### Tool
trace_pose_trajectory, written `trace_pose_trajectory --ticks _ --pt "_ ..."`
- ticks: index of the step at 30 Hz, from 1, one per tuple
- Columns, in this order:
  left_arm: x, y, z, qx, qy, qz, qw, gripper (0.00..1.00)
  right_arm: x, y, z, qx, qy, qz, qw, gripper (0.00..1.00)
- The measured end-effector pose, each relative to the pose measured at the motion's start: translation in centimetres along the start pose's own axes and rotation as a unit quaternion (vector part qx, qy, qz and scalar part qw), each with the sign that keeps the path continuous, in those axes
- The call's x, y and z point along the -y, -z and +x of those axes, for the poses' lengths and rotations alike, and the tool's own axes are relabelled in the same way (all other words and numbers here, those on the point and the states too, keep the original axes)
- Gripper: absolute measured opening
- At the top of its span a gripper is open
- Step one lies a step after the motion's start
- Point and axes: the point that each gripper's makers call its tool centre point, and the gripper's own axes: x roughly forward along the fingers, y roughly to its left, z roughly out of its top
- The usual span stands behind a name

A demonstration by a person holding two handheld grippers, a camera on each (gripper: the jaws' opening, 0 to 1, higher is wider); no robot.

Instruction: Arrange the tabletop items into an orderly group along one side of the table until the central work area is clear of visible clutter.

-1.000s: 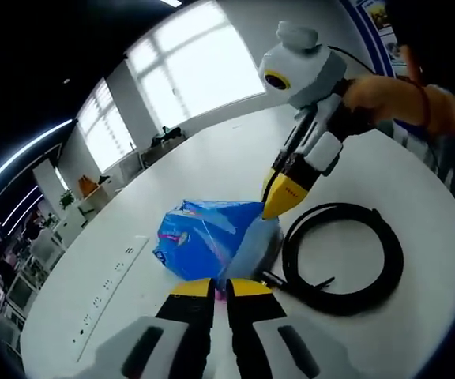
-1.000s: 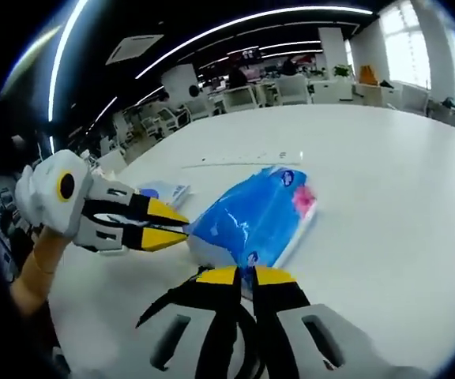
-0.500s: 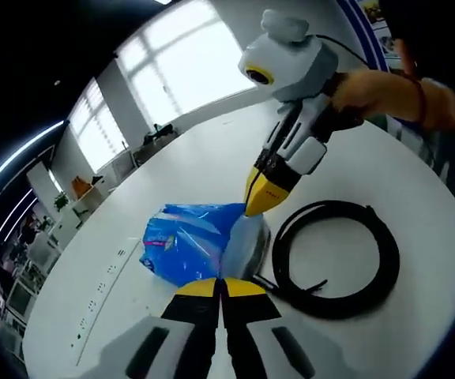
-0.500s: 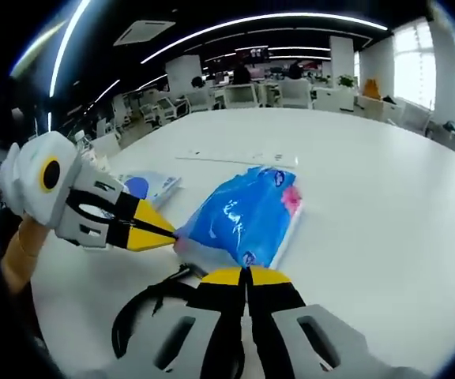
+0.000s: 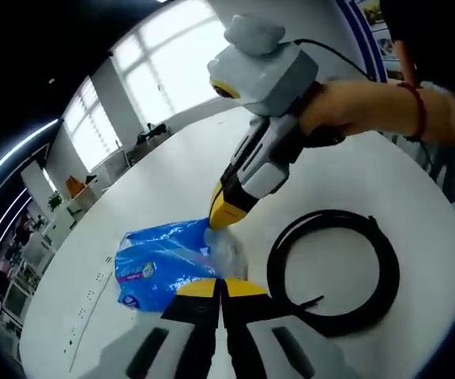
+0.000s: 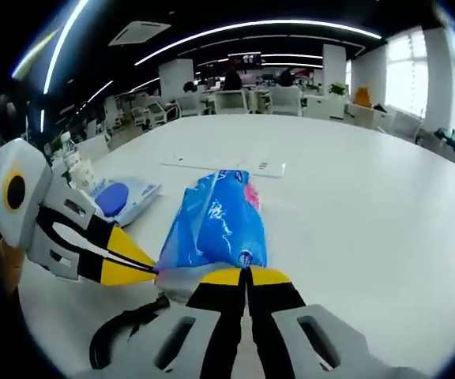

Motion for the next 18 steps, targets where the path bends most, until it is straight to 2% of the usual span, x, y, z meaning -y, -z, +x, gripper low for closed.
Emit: trace_pose_trajectory --ticks 18 --pt "1.1 -0.4 0.2 -0.001 0.002 0.007 1.0 0.0 0.3 -0.3 0.6 -0.006 0.001 -0.005 1.0 0.0"
